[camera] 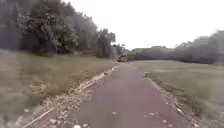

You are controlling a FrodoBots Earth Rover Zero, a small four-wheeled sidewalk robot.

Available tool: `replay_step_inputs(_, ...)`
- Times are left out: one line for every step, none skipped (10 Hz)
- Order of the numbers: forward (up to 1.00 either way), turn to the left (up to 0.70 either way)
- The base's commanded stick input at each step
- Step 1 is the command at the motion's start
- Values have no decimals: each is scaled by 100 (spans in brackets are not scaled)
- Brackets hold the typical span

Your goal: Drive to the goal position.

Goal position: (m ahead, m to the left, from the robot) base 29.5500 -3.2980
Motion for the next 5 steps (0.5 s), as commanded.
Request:
replay_step_inputs(100,0)
replay_step_inputs(100,0)
replay_step_inputs(100,0)
replay_step_inputs(100,-2)
replay_step_inputs(100,-19)
